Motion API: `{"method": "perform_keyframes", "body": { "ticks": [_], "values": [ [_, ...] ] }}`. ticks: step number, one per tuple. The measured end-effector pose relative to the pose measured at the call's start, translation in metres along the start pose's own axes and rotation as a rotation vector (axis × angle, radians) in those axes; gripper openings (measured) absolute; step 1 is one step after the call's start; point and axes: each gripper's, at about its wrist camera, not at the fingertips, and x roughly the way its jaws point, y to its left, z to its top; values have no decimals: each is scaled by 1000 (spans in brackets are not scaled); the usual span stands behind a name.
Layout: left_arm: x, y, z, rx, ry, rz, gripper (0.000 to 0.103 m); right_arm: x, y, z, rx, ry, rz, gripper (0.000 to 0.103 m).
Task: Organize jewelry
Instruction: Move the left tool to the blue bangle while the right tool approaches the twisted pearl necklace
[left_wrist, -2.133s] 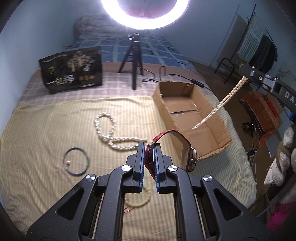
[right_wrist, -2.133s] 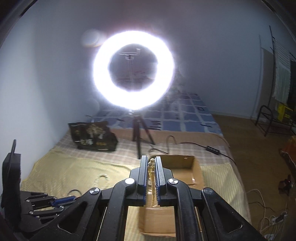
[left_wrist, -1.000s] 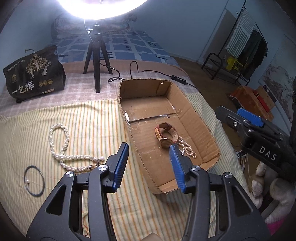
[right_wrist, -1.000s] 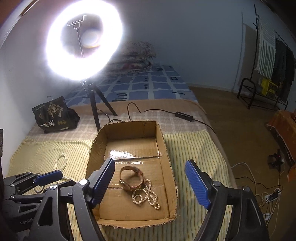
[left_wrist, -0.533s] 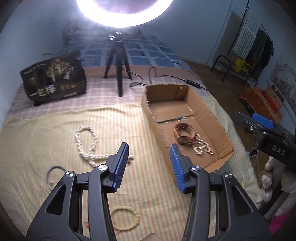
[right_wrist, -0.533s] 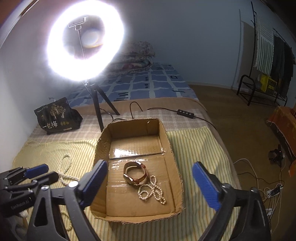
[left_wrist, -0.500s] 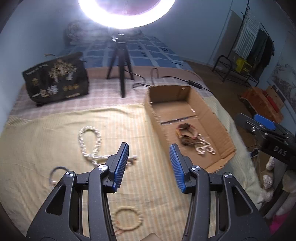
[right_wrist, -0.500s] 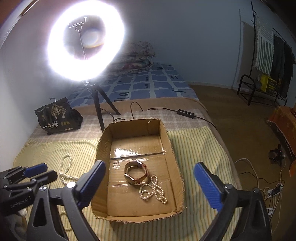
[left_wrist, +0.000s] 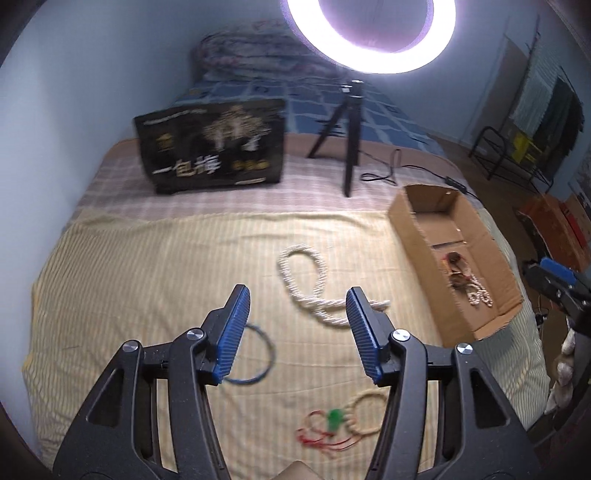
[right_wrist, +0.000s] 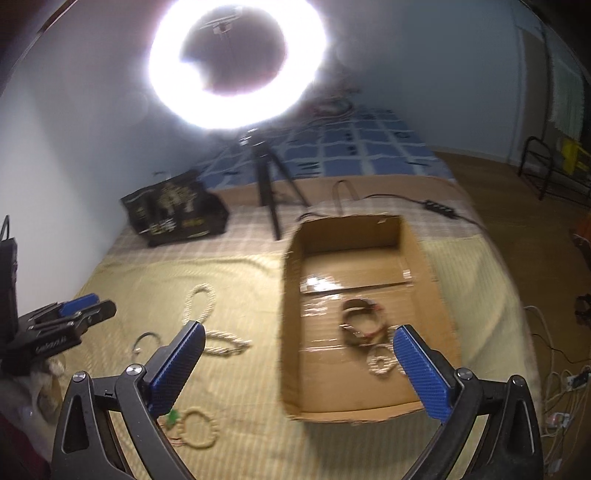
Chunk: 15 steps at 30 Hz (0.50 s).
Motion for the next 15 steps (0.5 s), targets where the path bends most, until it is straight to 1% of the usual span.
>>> {"method": "perform_keyframes", "body": {
  "ticks": [3, 6, 10, 15],
  "values": [
    [1, 16, -3, -12, 15, 16, 55, 11, 16, -2, -21, 21, 30, 103],
    [4, 35, -8, -42, 46, 19, 55, 29, 39, -6, -77, 67, 52, 103],
    [11, 58, -16, -91, 87, 20, 55, 53, 57, -12, -121, 124, 84, 102],
    [23, 79, -26, -133, 134, 35, 55, 83, 71, -14, -147, 181, 91, 97]
  ]
}}
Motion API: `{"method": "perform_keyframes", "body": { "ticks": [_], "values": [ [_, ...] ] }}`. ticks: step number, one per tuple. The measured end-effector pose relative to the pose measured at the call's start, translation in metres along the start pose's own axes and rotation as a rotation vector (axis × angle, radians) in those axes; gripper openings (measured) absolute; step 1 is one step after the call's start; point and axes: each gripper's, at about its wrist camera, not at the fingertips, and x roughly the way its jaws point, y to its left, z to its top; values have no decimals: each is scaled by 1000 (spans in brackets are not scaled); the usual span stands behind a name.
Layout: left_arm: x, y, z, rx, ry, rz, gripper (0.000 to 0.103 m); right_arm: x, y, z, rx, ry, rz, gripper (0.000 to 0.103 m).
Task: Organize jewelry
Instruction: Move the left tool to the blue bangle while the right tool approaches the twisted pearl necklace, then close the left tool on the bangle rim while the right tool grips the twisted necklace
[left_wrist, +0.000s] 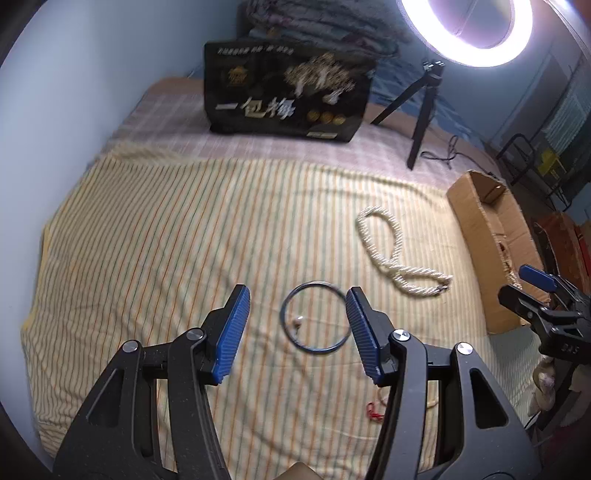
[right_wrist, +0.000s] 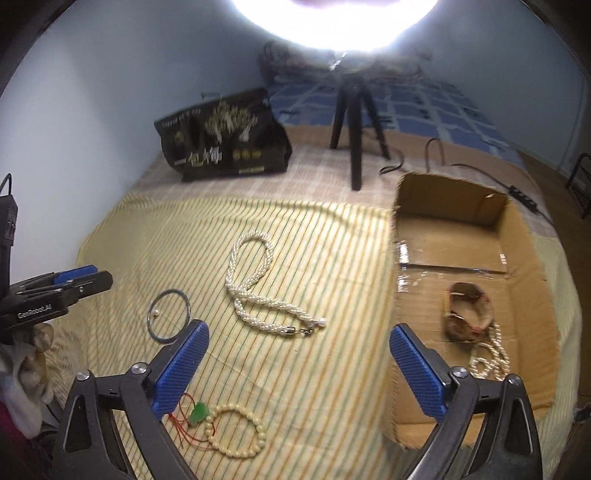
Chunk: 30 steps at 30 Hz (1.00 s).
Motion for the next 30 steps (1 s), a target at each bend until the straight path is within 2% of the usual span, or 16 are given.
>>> {"method": "perform_keyframes", "body": {
  "ticks": [10, 12, 14, 16, 24, 30],
  "values": [
    [35, 8, 1, -5, 93, 5, 55, 42, 12, 9, -30, 82, 62, 74],
    [44, 8, 2, -7, 114, 2, 55, 48, 15, 9, -46, 95, 56, 73],
    [51, 10, 4, -11, 129, -2, 55, 54, 16, 10, -47, 112, 60, 61],
    [58, 10, 5, -11, 143, -6, 52, 60, 15, 12, -37, 130, 72, 57],
    [76, 12, 8, -4, 174, 9, 46, 83, 18, 18, -49, 175, 68, 50],
    [85, 17, 9, -14, 189, 12, 45, 102, 25, 18, -104, 205, 6, 46]
  ]
}}
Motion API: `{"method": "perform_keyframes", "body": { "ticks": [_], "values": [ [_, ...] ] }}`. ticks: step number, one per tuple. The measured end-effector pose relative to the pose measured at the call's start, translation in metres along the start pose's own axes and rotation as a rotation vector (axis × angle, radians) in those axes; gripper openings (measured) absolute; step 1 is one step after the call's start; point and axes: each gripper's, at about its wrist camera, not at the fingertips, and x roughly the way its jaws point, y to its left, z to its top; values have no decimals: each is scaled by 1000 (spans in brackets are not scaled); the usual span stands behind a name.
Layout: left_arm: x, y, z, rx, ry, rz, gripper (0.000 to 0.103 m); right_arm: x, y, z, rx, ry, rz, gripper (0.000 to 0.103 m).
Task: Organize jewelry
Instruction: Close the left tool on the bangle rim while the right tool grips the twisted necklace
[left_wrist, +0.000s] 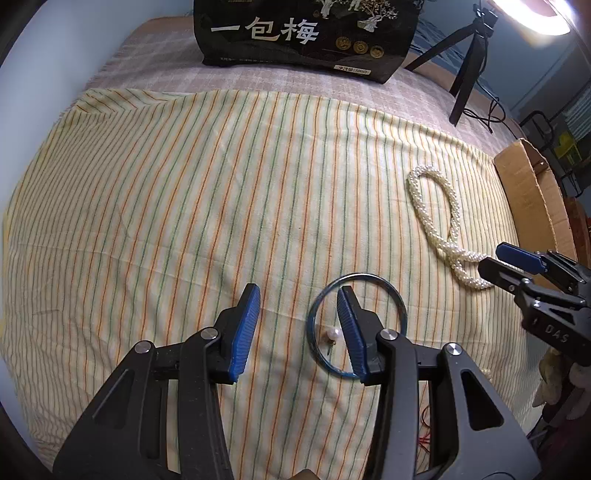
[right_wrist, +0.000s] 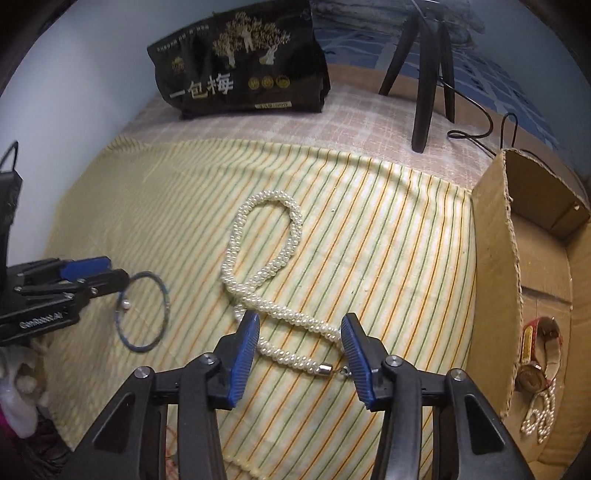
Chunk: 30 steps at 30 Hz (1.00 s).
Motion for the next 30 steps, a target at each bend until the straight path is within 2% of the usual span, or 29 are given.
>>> {"method": "perform_keyframes", "body": {
  "ticks": [1, 2, 12, 19, 21, 22, 24, 25, 28, 30],
  "values": [
    [1, 1, 1, -2, 2, -2, 44, 3, 1, 1, -8, 5, -2, 40],
    [2, 1, 2, -4, 5, -4, 41, 5, 2, 1, -14, 12, -2, 40],
    [13, -1, 7, 7, 15, -1, 39, 20, 8, 6, -39, 14, -27, 41],
    [18, -9, 8, 34, 2, 24, 38, 26, 14, 6, -67, -34, -45, 42],
    [18, -11, 8, 38, -7, 32, 33, 25, 14, 7, -64, -42, -46, 37],
    [18, -11, 8, 39, -10, 34, 29, 25, 14, 7, -60, -46, -44, 30],
    [19, -13, 10, 34, -13, 32, 15, 23, 13, 7, -54, -52, -43, 22],
    [19, -12, 10, 29, -11, 25, 11, 23, 13, 6, -51, -55, -39, 15],
    [18, -10, 10, 15, -10, 15, 6, 20, 11, 6, -34, -61, -25, 6],
    [17, -8, 10, 5, -10, 6, 3, 18, 8, 7, -12, -67, -6, 6]
  ]
}}
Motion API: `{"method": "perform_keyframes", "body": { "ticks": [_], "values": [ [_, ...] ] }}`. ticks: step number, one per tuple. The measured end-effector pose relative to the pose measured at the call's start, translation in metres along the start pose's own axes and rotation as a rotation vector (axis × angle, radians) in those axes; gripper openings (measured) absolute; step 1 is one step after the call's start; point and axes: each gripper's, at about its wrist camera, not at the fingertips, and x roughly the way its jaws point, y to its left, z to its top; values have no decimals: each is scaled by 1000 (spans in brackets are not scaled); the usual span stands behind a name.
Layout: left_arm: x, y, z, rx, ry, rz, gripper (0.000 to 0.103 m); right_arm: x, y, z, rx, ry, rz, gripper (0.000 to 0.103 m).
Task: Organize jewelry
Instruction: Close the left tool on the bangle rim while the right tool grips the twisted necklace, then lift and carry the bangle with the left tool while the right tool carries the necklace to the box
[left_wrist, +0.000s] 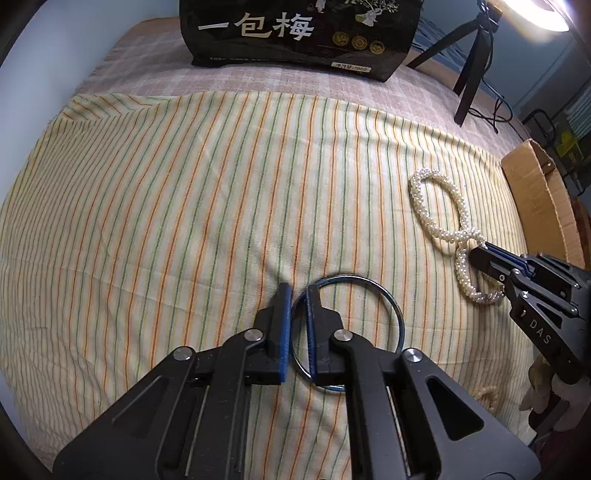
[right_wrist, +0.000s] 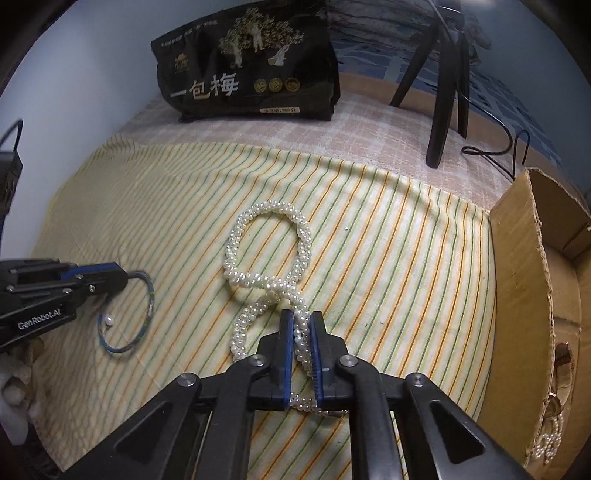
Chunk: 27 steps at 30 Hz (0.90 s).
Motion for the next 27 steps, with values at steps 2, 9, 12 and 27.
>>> {"method": "perform_keyframes", "body": {
  "ticks": [2, 9, 12, 27],
  "values": [
    [-2, 3, 0, -14, -2, -17, 1, -3, -3, 1, 21, -12, 16, 6],
    [-8, 14, 1, -45, -3, -66, 1, -9, 0, 2, 15, -20, 25, 6],
    [-10, 19, -2, -47, 18, -95, 10, -8, -1, 2, 14, -15, 24, 6],
    [2, -26, -12, 168, -71, 62, 2, -7, -1, 2, 18, -11, 12, 6]
  ]
}}
